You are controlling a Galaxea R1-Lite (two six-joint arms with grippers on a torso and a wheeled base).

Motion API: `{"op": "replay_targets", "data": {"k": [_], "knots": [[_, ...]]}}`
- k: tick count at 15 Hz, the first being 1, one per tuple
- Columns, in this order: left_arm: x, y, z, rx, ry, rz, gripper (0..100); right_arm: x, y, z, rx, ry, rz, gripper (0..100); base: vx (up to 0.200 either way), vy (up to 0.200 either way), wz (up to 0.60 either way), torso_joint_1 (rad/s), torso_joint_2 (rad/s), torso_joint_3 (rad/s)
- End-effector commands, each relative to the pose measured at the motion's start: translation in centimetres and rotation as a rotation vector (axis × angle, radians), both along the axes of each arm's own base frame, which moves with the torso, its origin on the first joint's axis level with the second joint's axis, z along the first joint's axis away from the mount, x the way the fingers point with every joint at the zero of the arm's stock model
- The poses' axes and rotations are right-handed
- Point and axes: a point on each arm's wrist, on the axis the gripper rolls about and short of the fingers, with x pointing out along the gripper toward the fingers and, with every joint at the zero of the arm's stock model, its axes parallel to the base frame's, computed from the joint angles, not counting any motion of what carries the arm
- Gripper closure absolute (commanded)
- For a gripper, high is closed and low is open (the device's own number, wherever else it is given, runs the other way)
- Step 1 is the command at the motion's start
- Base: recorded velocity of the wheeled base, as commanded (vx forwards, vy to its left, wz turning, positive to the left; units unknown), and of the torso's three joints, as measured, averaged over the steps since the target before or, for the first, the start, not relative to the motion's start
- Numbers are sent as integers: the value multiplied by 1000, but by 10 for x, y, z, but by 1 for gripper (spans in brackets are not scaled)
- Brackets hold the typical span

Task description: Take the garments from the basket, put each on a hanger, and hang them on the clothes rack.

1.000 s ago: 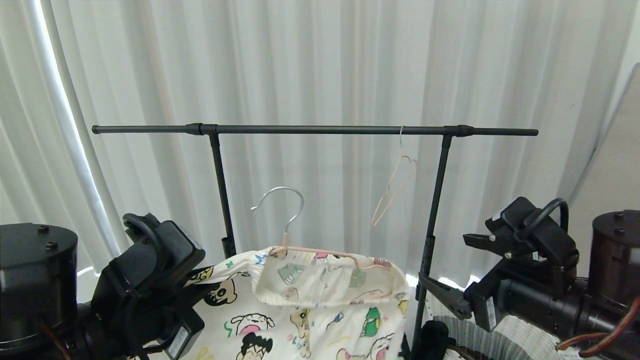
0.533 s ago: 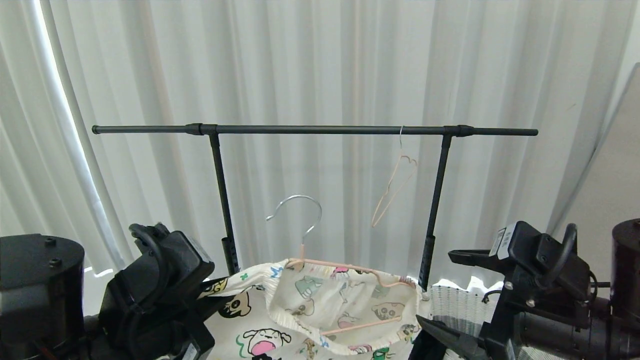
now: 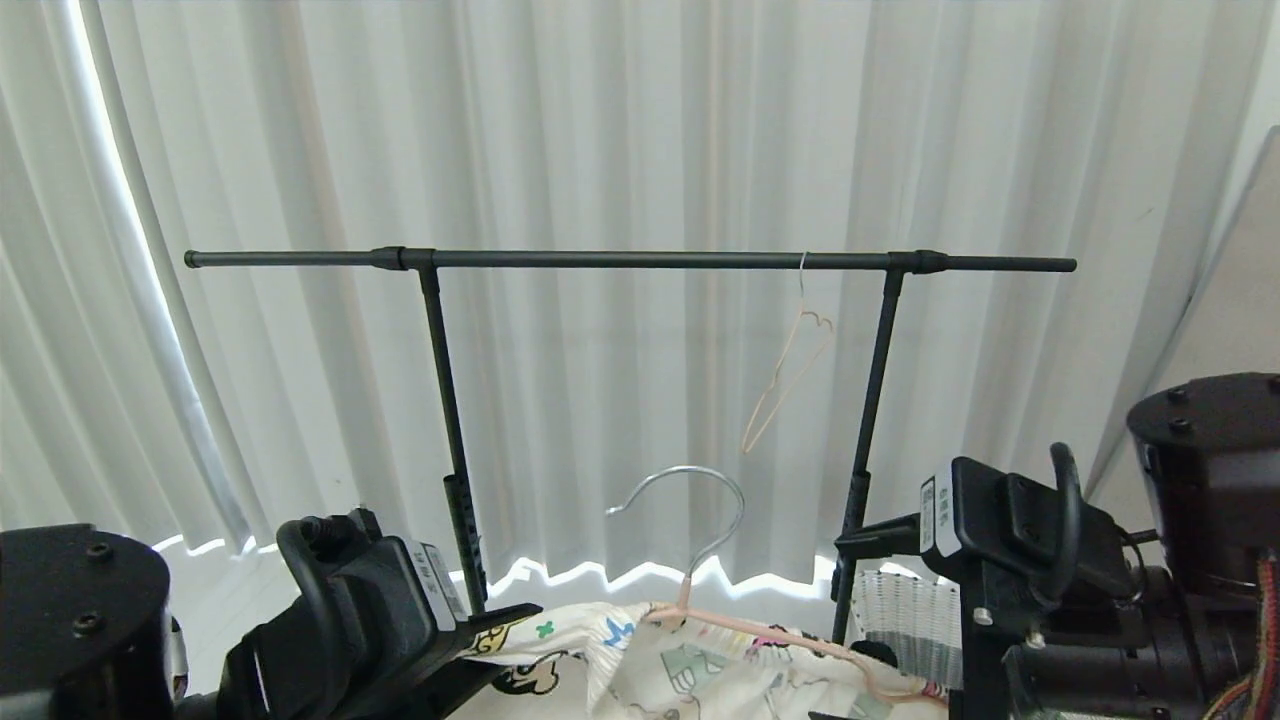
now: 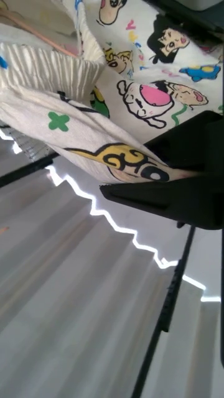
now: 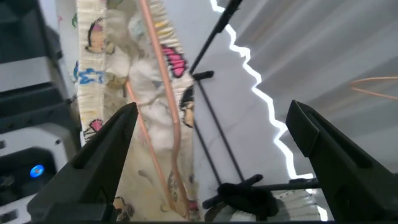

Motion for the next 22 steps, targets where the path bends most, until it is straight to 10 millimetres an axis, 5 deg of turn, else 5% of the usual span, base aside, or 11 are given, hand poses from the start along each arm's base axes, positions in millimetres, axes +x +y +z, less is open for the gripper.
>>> {"op": "replay_targets", "data": {"k": [1, 9, 10, 19, 20, 22], "knots": [[-3, -3, 2, -10, -9, -21, 100, -2, 6, 1, -21, 25, 34, 0, 0, 0, 0, 0, 0, 0], [-4, -6, 6, -31, -31, -41, 100, 0, 11, -7, -67, 70, 33, 0, 0, 0, 0, 0, 0, 0], [-4, -6, 6, -34, -34, -42, 100, 0, 12, -9, -73, 76, 35, 100, 0, 0, 0, 0, 0, 0], [-4, -7, 8, -56, -53, -45, 100, 0, 13, -3, -50, 62, 30, 100, 0, 0, 0, 0, 0, 0], [-4, -7, 7, -56, -51, -45, 0, 0, 12, -1, -45, 59, 30, 100, 0, 0, 0, 0, 0, 0], [-4, -6, 8, -57, -52, -42, 0, -4, 5, 6, -22, 39, 23, 100, 0, 0, 0, 0, 0, 0]]}}
